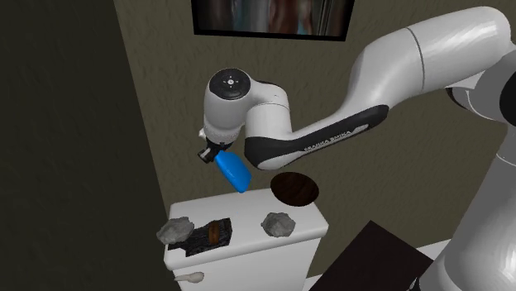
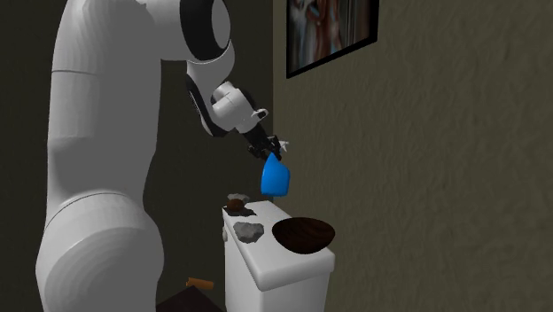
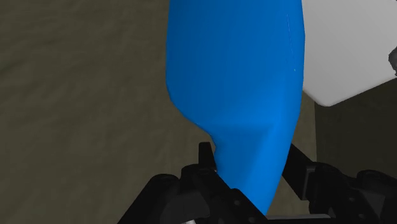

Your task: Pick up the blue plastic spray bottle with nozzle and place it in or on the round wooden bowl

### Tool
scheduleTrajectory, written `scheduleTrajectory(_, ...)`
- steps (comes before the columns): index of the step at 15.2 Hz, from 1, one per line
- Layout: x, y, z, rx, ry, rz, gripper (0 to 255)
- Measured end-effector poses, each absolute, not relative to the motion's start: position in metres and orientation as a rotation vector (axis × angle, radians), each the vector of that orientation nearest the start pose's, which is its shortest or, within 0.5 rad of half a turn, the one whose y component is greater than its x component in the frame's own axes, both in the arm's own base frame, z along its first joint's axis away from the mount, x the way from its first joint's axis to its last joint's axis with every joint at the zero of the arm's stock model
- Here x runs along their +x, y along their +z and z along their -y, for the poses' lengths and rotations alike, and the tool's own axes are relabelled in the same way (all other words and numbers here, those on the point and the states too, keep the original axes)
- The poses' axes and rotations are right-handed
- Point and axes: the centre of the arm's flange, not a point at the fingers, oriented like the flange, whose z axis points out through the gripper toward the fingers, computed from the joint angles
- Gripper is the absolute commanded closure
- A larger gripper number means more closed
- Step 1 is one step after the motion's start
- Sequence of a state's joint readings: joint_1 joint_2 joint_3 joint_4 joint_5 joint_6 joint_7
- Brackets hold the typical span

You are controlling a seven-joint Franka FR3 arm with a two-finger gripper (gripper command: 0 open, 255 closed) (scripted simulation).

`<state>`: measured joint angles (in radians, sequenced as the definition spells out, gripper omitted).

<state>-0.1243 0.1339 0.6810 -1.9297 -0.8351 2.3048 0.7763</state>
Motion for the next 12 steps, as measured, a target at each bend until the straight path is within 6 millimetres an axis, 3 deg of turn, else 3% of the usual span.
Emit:
scheduleTrajectory(4, 0.531, 0.484, -0.293, -3.271, -1.002, 0.416, 255)
scheduleTrajectory(12, 0.481, 0.496, -0.207, -3.273, -1.000, 0.415, 255)
